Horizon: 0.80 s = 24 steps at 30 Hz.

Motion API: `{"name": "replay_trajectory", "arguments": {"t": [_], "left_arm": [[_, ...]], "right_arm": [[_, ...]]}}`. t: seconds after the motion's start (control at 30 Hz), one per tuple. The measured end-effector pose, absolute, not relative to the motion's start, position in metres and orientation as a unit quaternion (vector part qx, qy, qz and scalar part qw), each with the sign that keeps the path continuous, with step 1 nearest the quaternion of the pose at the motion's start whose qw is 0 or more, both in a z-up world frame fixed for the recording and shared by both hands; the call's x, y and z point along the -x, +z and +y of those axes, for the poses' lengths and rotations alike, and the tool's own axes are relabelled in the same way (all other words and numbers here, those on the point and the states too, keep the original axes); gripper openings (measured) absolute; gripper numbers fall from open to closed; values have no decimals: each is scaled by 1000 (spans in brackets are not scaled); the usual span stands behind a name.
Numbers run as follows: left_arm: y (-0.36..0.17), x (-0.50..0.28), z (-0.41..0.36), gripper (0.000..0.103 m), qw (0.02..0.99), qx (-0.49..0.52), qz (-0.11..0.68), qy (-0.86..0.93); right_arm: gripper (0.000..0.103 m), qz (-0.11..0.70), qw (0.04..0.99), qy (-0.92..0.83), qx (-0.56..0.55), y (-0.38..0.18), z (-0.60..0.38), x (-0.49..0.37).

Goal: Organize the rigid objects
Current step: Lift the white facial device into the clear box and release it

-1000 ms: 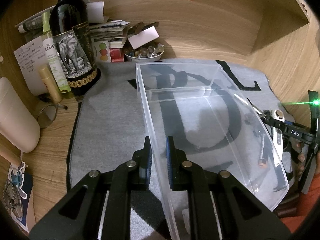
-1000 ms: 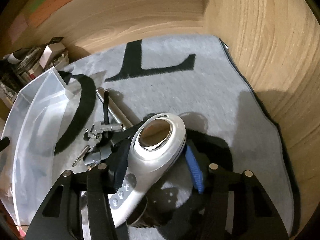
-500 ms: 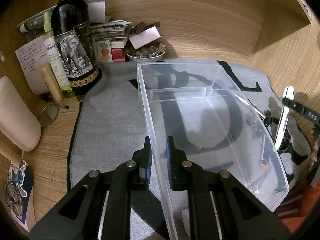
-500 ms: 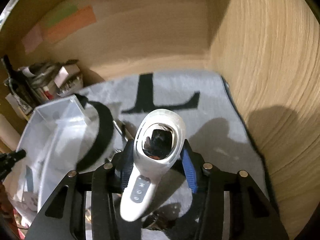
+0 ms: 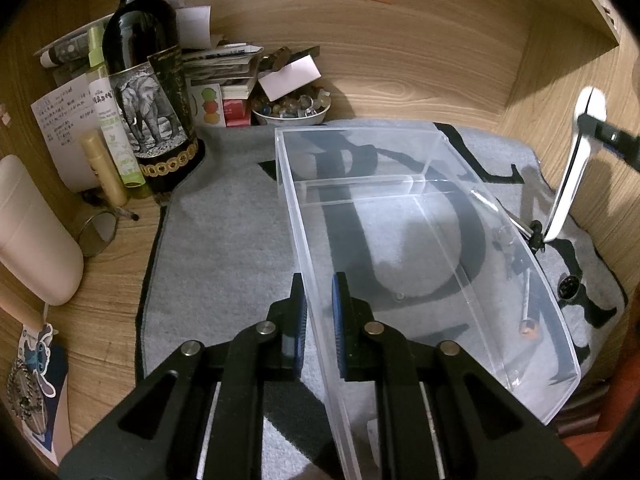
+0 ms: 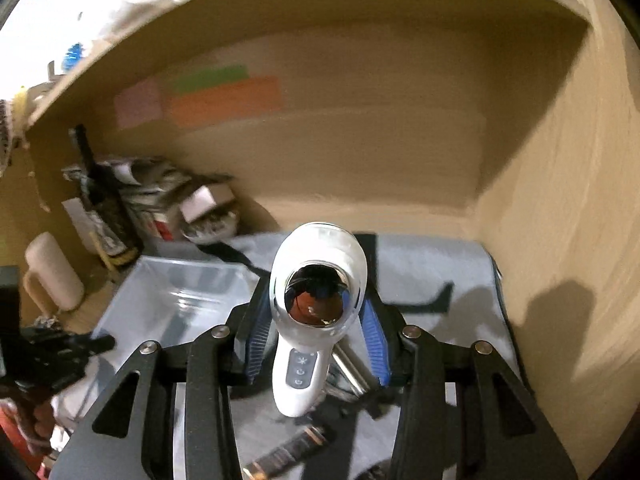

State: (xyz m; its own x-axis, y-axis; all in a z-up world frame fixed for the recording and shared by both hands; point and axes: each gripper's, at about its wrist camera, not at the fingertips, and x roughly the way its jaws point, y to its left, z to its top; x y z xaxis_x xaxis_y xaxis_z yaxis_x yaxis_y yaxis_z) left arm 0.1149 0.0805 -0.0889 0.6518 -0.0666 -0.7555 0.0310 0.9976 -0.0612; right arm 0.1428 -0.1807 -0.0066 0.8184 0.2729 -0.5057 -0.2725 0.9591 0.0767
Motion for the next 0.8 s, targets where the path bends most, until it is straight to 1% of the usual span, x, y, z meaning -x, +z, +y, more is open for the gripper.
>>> {"name": "replay_trajectory", "arguments": {"t": [0.3, 0.47, 0.63, 0.8], "left_arm": [[-89, -115, 79, 12, 910, 21, 414, -25], [-89, -115, 79, 12, 910, 21, 414, -25], [-89, -115, 80, 12, 910, 25, 413, -27], [-90, -115, 81, 12, 910, 24, 413, -29]], "right_arm": [[39, 211, 955, 209, 23, 22, -142, -124], [39, 207, 945, 253, 32, 22, -121, -122], [39, 236, 927, 287, 57, 4, -94, -125], [39, 289, 906, 298, 80, -23, -71, -145]]}}
